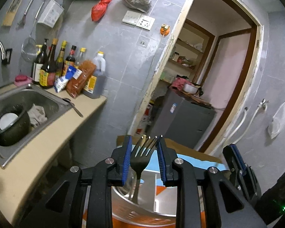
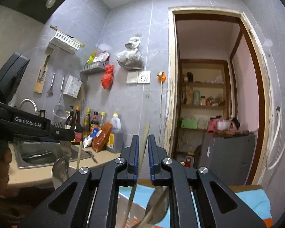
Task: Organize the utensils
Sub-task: 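Lower the fork and chopstick into the white caddy and open both grippers, then move both tools back down over the knife, spoons and chopstick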
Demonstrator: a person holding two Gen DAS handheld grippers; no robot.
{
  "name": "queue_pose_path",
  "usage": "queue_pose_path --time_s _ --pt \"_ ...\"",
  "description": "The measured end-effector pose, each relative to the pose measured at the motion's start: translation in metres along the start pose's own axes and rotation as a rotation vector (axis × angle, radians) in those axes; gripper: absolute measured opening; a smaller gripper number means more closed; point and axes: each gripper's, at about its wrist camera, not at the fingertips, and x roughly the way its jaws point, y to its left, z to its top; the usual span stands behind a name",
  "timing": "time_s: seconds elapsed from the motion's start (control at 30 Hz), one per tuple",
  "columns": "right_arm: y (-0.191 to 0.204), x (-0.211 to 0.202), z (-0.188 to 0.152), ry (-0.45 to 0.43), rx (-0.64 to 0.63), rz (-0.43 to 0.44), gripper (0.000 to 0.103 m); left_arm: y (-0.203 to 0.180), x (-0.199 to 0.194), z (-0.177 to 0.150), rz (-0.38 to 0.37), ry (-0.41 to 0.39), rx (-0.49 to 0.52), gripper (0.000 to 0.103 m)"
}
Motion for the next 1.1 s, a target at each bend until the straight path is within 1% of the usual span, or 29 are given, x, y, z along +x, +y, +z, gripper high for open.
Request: queue_pose_path --time_s 0.07,0.1,0.17,0.23,0.3,0.37,0.4,0.43,0.47,0.5,0.53,0.57,0.67,0.73,0.77,0.93,1.1 --pt "-0.004 -0.002 0.003 0.013 0.022 0.005 0.02 -0.002 -0.003 0.001 -0.017 -0.004 0.004 0.024" --pt "-0.006 -0.003 0.005 0.021 0.034 0.009 0.02 -0.004 -0.006 0.003 -0.02 -0.009 0.006 0.026" --pt "-0.012 -0.003 0.009 0.036 0.057 0.01 0.02 -0.007 -0.009 0.005 -0.027 -0.016 0.0 0.034" --pt "-0.018 -0.007 0.015 0.04 0.083 0.004 0.022 -0.011 -0.011 0.008 -0.03 -0.023 -0.004 0.039" --pt "-0.024 -0.01 0.02 0.042 0.107 -0.003 0.029 -0.017 -0.014 0.011 -0.023 -0.031 0.007 0.044" --pt "-0.034 -0.015 0.028 0.047 0.139 -0.013 0.044 -0.025 -0.018 0.013 -0.017 -0.045 0.024 0.053" --pt "-0.038 -0.017 0.031 0.051 0.153 -0.02 0.052 -0.028 -0.017 0.014 -0.016 -0.052 0.03 0.055" --pt "-0.045 -0.02 0.035 0.058 0.169 -0.03 0.055 -0.032 -0.018 0.015 -0.012 -0.061 0.039 0.061" --pt "-0.05 -0.022 0.038 0.062 0.18 -0.034 0.061 -0.038 -0.021 0.016 -0.003 -0.071 0.049 0.07" --pt "-0.058 -0.025 0.041 0.066 0.197 -0.044 0.069 -0.043 -0.022 0.016 0.005 -0.08 0.055 0.075" --pt "-0.065 -0.029 0.045 0.067 0.213 -0.057 0.073 -0.048 -0.024 0.016 0.014 -0.092 0.063 0.084" --pt "-0.071 -0.033 0.047 0.068 0.223 -0.064 0.078 -0.054 -0.025 0.015 0.02 -0.103 0.07 0.089" --pt "-0.09 -0.046 0.056 0.07 0.228 -0.1 0.087 -0.075 -0.03 0.013 0.043 -0.148 0.105 0.097" --pt "-0.102 -0.056 0.061 0.073 0.225 -0.123 0.093 -0.086 -0.031 0.01 0.05 -0.169 0.123 0.099" --pt "-0.108 -0.061 0.063 0.076 0.223 -0.133 0.103 -0.094 -0.031 0.008 0.05 -0.174 0.134 0.1" --pt "-0.136 -0.09 0.066 0.1 0.188 -0.168 0.103 -0.129 -0.029 -0.007 0.005 -0.17 0.206 0.101" --pt "-0.161 -0.115 0.058 0.136 0.176 -0.22 0.103 -0.163 -0.02 -0.03 -0.074 -0.132 0.247 0.101"
